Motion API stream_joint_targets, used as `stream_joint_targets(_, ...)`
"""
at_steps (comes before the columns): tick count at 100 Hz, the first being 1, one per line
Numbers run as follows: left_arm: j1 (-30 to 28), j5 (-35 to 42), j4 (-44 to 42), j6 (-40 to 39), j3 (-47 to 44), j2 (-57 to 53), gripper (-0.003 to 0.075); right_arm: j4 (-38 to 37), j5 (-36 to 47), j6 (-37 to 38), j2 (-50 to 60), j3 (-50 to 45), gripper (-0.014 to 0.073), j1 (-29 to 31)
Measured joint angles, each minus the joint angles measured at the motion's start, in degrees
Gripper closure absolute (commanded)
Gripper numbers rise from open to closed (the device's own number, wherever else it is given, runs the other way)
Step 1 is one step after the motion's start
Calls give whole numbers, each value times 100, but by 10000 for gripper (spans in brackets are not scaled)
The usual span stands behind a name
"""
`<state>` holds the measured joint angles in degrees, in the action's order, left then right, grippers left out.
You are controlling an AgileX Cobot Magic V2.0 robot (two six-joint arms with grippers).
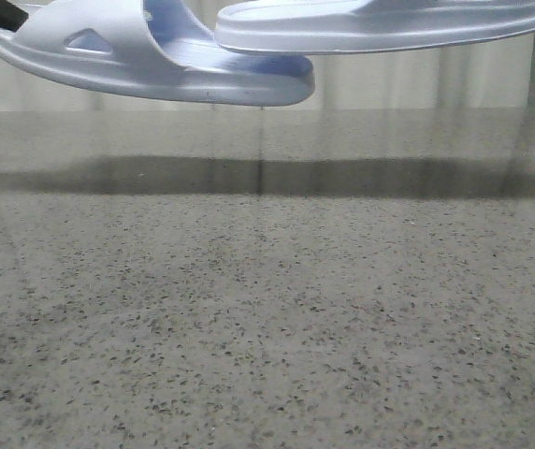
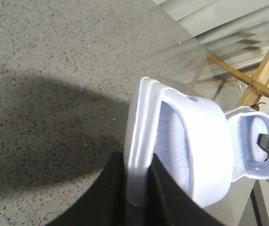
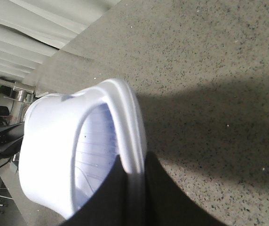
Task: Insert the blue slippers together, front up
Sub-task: 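Lift both slippers by their heels with both grippers, then slide the right gripper's slipper onto the left gripper's slipper, straps up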
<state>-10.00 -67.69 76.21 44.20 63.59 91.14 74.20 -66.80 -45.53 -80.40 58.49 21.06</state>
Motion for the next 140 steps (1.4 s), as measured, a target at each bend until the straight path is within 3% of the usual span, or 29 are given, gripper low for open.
stream_joint_targets(43,0,-11,160,-468,0,0,704,100,51,-97,-125,9,701,0)
stream_joint_targets(86,0,-11,81,-772,0,0,704,526,-52,-472,-1087,103,701,0)
stream_joint_targets(140,147,-11,3,-804,0,71,704,406,-66,-503,-1708,615,701,-490)
